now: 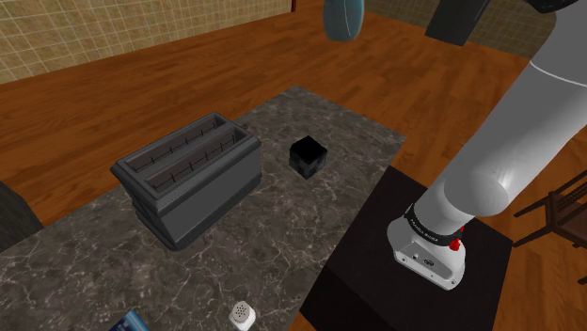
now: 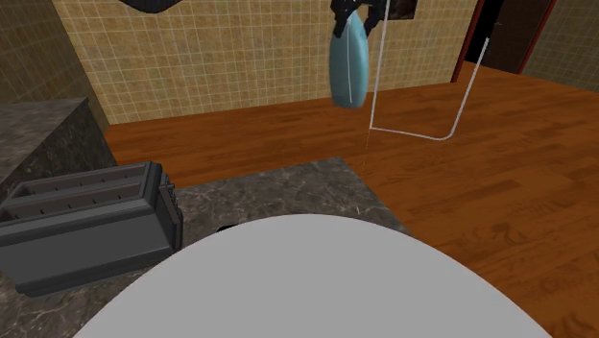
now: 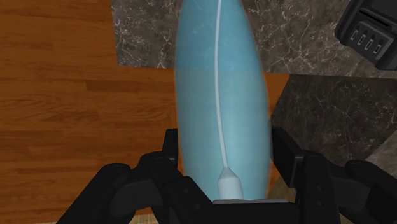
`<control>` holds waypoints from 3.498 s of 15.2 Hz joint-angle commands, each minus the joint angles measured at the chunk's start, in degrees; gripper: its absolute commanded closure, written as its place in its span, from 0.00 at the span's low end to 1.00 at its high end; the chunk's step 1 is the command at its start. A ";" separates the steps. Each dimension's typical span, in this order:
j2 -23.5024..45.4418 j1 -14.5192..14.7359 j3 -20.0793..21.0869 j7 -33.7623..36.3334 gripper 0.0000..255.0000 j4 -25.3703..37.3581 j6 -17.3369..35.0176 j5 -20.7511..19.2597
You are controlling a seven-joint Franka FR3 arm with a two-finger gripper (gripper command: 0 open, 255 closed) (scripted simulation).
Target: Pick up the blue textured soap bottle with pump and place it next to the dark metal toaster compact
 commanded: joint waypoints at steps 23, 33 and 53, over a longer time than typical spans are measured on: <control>-32.96 7.33 22.00 29.75 1.00 -31.69 8.08 -14.36; -40.36 9.73 33.90 43.32 1.00 -37.88 8.75 -13.00; -37.50 12.95 60.10 71.41 1.00 -31.00 9.17 -9.65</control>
